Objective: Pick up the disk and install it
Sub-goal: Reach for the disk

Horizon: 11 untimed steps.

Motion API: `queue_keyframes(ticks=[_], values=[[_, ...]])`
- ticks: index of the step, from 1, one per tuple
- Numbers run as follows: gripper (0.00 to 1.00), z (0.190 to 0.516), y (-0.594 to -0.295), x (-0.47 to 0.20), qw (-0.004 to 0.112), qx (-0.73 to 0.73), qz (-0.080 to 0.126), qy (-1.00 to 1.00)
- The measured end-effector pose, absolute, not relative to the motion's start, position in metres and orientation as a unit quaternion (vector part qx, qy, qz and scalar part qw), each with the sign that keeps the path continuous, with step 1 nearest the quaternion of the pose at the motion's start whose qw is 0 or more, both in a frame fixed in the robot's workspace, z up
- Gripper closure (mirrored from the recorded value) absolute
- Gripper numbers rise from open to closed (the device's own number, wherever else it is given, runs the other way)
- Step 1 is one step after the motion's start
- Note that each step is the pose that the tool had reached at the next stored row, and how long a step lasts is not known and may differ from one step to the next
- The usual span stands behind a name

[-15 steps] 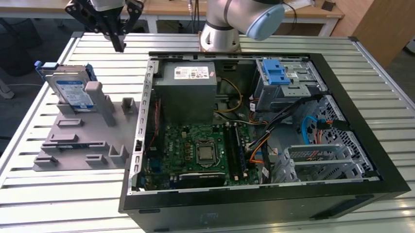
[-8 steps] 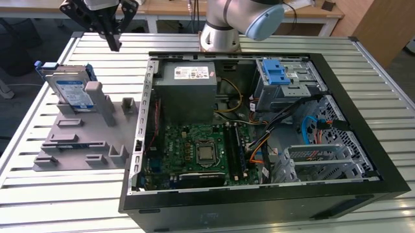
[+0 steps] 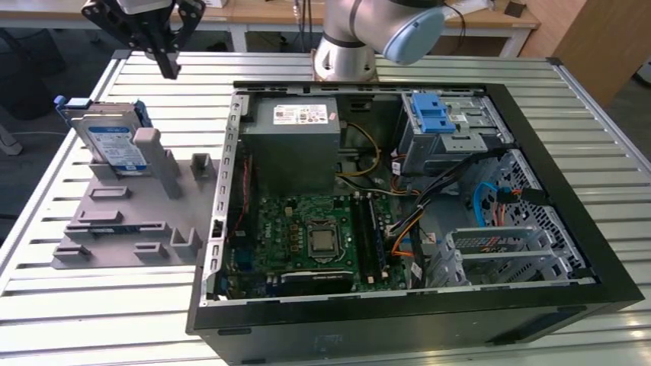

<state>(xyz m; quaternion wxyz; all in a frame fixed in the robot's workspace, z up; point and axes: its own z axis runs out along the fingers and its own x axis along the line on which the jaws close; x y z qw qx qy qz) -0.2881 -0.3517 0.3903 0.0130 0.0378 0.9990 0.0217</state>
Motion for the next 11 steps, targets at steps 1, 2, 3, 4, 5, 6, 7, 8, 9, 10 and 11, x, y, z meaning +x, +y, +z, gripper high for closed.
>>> queue_keyframes(ticks=[1,2,3,4,5,6,7,8,9,10,11], values=[[0.89,0.39,-0.351,-0.291,0.013,0.038,0.022,0.999],[0.89,0.39,-0.35,-0.293,0.013,0.038,0.022,0.999],[0.89,0.39,-0.35,-0.296,0.013,0.038,0.022,0.999],[0.89,0.39,-0.349,-0.298,0.013,0.038,0.022,0.999],[0.89,0.39,-0.348,-0.3,0.013,0.038,0.022,0.999],[0.89,0.39,-0.348,-0.302,0.013,0.038,0.022,0.999],[0.89,0.39,-0.347,-0.305,0.013,0.038,0.022,0.999],[0.89,0.39,-0.347,-0.307,0.013,0.038,0.022,0.999],[0.89,0.39,-0.347,-0.309,0.013,0.038,0.022,0.999],[0.89,0.389,-0.346,-0.312,0.013,0.038,0.022,0.999],[0.89,0.389,-0.346,-0.315,0.013,0.038,0.022,0.999]])
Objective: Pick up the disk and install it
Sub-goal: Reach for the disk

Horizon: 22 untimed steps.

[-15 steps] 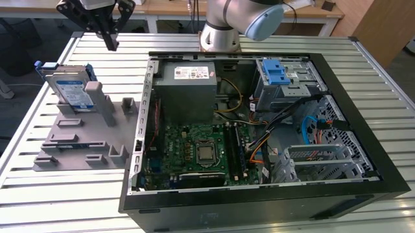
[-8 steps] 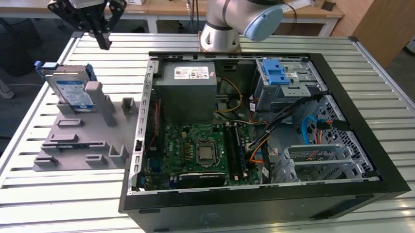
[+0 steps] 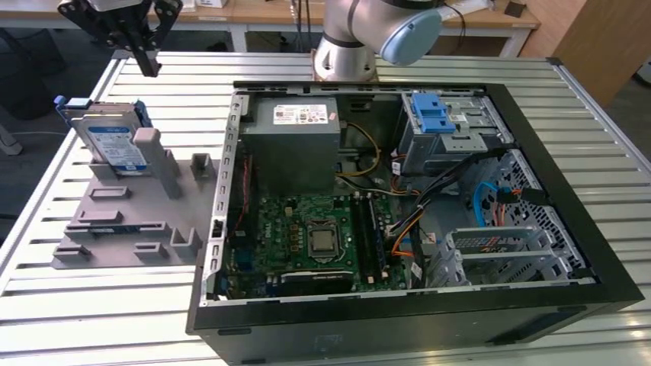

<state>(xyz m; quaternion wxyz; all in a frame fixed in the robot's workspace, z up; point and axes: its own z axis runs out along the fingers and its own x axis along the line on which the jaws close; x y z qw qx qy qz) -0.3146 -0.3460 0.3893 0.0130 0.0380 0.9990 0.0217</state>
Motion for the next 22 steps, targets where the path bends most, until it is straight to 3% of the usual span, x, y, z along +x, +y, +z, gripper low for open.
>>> queue_keyframes(ticks=[22], values=[[0.89,0.384,-0.345,-0.357,0.004,0.038,0.016,0.999]])
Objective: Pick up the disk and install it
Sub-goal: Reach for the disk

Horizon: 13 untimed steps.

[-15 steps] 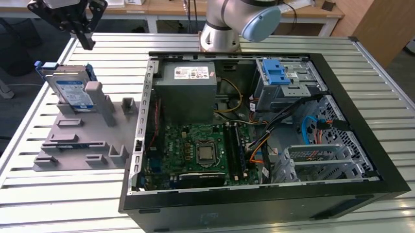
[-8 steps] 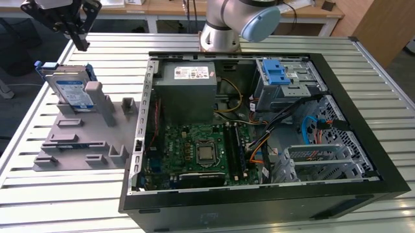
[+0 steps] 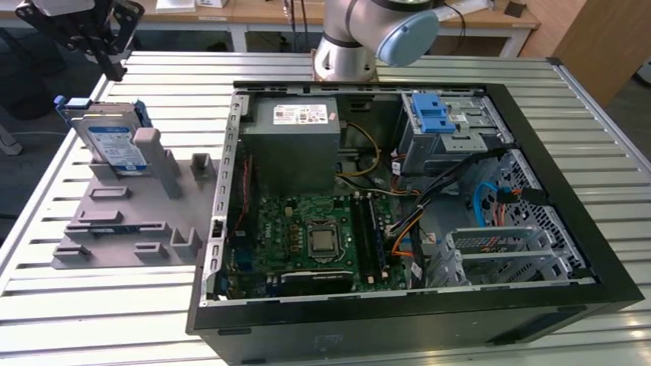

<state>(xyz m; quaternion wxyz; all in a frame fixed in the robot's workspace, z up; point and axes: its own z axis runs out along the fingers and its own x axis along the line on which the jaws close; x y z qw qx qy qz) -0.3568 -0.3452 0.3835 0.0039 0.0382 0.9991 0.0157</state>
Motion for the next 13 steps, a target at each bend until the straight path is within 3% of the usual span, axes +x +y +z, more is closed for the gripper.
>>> queue_keyframes(ticks=[13], values=[[0.89,0.381,-0.344,-0.384,-0.003,0.038,0.015,0.999]])
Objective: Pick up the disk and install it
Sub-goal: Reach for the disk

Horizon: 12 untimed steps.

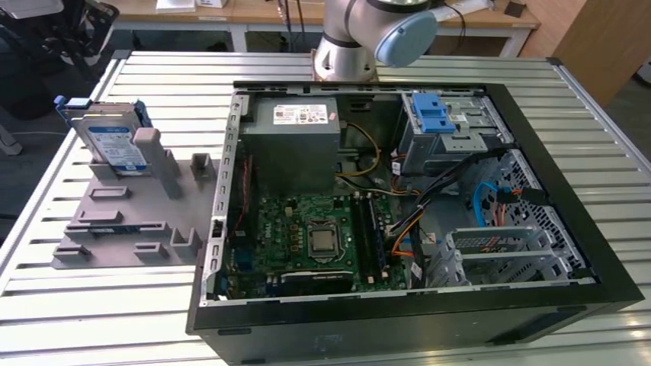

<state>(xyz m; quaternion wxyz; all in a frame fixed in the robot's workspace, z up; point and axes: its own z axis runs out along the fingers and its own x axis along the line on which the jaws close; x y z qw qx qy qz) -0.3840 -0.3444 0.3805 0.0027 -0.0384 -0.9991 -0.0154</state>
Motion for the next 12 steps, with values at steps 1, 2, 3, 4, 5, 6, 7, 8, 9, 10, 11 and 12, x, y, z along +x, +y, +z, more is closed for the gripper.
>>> queue_keyframes(ticks=[1,2,3,4,5,6,7,8,9,10,11,12], values=[[0.89,0.38,-0.344,-0.386,0.003,-0.038,-0.015,-0.999],[0.89,0.38,-0.344,-0.388,0.004,-0.038,-0.015,-0.999],[0.89,0.38,-0.344,-0.39,0.004,-0.038,-0.015,-0.999],[0.89,0.38,-0.344,-0.391,0.005,-0.038,-0.015,-0.999],[0.89,0.38,-0.344,-0.393,0.005,-0.038,-0.015,-0.999],[0.89,0.379,-0.344,-0.395,0.005,-0.038,-0.015,-0.999],[0.89,0.379,-0.343,-0.397,0.006,-0.038,-0.015,-0.999],[0.89,0.379,-0.343,-0.399,0.006,-0.038,-0.015,-0.999],[0.89,0.379,-0.343,-0.401,0.007,-0.038,-0.015,-0.999],[0.89,0.379,-0.343,-0.403,0.007,-0.038,-0.015,-0.999],[0.89,0.378,-0.343,-0.405,0.007,-0.038,-0.015,-0.999],[0.89,0.378,-0.342,-0.407,0.008,-0.039,-0.015,-0.999]])
